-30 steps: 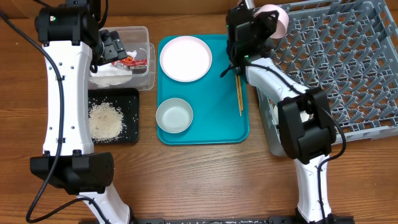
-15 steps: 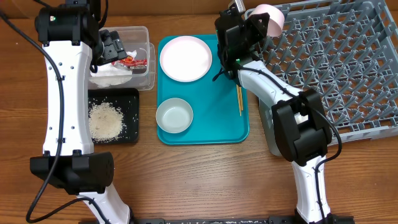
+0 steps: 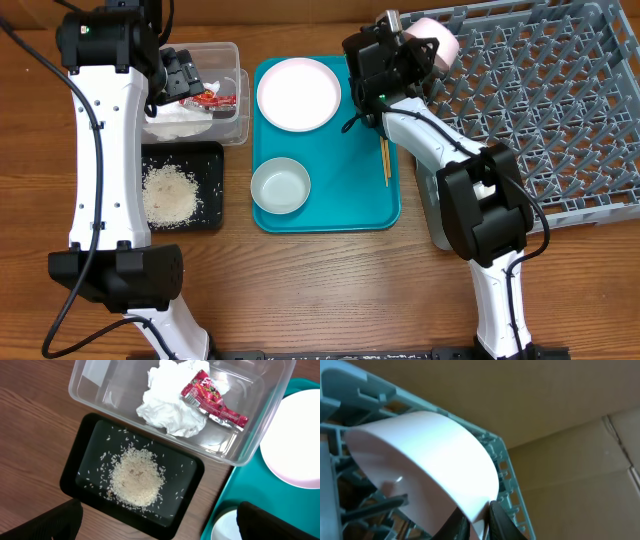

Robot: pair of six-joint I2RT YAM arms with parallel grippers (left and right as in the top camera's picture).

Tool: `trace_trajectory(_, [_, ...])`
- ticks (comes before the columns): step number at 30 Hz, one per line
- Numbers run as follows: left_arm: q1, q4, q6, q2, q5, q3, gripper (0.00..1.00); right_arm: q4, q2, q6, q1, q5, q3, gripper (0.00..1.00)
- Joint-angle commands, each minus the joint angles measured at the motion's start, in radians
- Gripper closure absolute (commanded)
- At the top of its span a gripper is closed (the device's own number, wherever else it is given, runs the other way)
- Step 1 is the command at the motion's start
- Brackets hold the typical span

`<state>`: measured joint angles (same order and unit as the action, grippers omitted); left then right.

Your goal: Sort waste into correct bins and load items into the dishwasher

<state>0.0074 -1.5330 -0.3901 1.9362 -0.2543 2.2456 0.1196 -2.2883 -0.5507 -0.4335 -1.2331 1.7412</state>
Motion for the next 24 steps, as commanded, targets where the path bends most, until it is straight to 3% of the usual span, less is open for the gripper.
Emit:
trace_trajectory(1, [0.005,0.001,-0.007,0.008,0.001,0.006,0.00,0.018,-0.014,0.114,-0.008,0.023,0.013,0.85])
trace_trajectory(6, [0.005,0.001,-0.007,0.008,0.001,0.006,0.00,0.018,-0.011,0.152,-0.025,0.026,0.013,0.79])
trace_trajectory(12, [0.005,0.001,-0.007,0.008,0.001,0.006,0.00,-0.041,0.002,0.163,-0.048,0.067,0.014,0.46])
trace_trajectory(16, [0.005,0.001,-0.007,0.008,0.001,0.006,0.00,-0.162,0.031,0.163,-0.061,0.083,0.014,0.30])
trace_trajectory(20, [0.005,0.001,-0.007,0.008,0.001,0.006,0.00,-0.142,0.089,0.230,-0.078,0.231,0.014,0.27])
trace_trajectory(24, [0.005,0.001,-0.007,0.008,0.001,0.006,0.00,0.100,0.167,0.409,-0.101,0.570,0.014,0.25])
